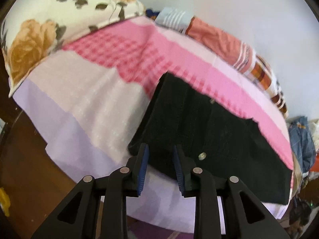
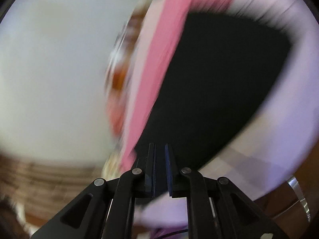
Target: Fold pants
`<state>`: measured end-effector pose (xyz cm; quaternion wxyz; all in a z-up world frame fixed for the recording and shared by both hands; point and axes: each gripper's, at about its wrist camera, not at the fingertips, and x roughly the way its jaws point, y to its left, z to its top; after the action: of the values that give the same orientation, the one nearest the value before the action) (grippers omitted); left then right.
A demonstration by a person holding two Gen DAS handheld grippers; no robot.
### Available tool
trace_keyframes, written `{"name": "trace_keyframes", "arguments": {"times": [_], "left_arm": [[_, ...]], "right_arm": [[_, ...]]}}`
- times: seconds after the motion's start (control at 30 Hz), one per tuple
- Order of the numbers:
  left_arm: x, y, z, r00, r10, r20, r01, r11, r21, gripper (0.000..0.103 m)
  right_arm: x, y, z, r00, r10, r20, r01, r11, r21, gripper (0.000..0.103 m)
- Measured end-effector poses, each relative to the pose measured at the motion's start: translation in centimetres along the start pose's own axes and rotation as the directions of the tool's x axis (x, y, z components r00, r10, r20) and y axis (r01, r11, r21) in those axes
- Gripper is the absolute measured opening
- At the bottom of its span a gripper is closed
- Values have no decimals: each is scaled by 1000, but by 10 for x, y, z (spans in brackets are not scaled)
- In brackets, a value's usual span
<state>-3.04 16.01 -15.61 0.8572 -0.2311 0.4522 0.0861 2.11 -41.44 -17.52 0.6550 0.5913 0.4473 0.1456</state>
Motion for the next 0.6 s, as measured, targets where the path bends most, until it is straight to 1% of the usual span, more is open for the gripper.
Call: {"name": "trace_keyframes", "arguments": {"times": [0.03,0.1,0.13,0.2,0.27,0.33,0.37,0.4,0.47,0.53,0.57,0.6], "left_arm": [[-2,-4,0,1000,-5,12,5,1000,11,42],[-4,-12,-1,1000,1,26,-2,999,41,53],[-5,-15,-3,999,-4,35,2,998,60,54],[-4,-19,-4,999,-10,34,7,996,93,54],[-1,-21,-5,1000,-14,21,11,994,111,54],[2,-21,-6,1000,-24,12,23,994,109,54],[3,-20,-7,1000,-27,7,26,994,106,55],[6,-19,-7,1000,-29,-4,30,994,102,55],[10,-17,-7,999,-30,-23,32,995,90,55],[13,-15,-8,999,-33,-39,36,997,75,55],[14,-14,-8,998,-34,-45,37,997,68,55],[14,-13,-8,998,-35,-47,38,997,60,55]], "right_arm": [[26,3,-10,997,11,-71,-10,1000,19,12],[54,-1,-20,992,9,-124,-2,998,59,12],[64,-5,-22,990,-5,-141,16,997,74,12],[75,-20,-26,988,-50,-143,68,990,122,12],[77,-32,-26,990,-55,-133,78,981,176,12],[76,-33,-24,990,-83,-114,103,979,176,13],[76,-33,-23,991,-82,-104,100,979,176,13],[76,-32,-21,991,-85,-101,101,979,177,16],[76,-30,-20,987,-130,-94,144,974,173,22],[77,-30,-25,988,-125,-94,140,974,180,25],[79,-28,-27,987,-130,-91,144,974,175,29],[77,-29,-29,988,-130,-86,144,975,172,31]]}}
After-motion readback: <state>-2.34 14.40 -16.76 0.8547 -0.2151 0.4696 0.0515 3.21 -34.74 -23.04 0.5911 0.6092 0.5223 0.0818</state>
